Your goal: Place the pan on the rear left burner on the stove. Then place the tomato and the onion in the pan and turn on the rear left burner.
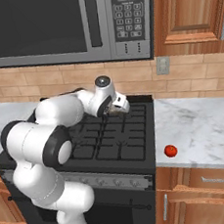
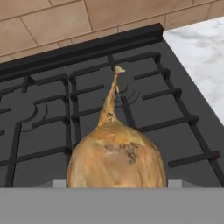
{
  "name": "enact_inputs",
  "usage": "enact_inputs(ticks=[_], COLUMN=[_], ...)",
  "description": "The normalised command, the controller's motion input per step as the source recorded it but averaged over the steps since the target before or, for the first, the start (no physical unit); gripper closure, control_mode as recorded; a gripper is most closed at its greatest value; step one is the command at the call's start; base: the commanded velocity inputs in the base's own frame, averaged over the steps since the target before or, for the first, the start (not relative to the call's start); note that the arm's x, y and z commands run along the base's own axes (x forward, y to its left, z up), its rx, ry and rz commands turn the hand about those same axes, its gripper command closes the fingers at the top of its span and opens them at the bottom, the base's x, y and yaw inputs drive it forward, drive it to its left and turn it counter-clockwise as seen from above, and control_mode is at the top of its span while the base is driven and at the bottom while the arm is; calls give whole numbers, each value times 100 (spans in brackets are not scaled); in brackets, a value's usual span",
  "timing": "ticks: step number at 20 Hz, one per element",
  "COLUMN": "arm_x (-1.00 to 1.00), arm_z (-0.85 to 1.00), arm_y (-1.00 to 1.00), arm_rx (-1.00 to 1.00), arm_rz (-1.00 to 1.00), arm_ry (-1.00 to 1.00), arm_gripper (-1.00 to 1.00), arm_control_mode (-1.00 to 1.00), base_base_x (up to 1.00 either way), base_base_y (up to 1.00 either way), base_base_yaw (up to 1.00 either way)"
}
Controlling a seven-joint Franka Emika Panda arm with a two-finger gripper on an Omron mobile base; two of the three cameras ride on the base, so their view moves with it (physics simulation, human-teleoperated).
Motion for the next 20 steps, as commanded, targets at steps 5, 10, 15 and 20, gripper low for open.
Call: enact_inputs(ticks=[5, 10, 15, 20], arm_x=[0, 0, 0, 0], arm_z=[7, 11, 10, 6], arm_y=[69, 60, 54, 56], arm_rx=[2, 2, 2, 2], arm_rz=[3, 5, 6, 7], arm_ry=[0, 0, 0, 0], arm_gripper=[100, 100, 100, 100], arm_control_mode=[-100, -100, -100, -100], base_base_x=[0, 0, 0, 0], base_base_y=[0, 0, 0, 0], base_base_yaw=[0, 0, 0, 0])
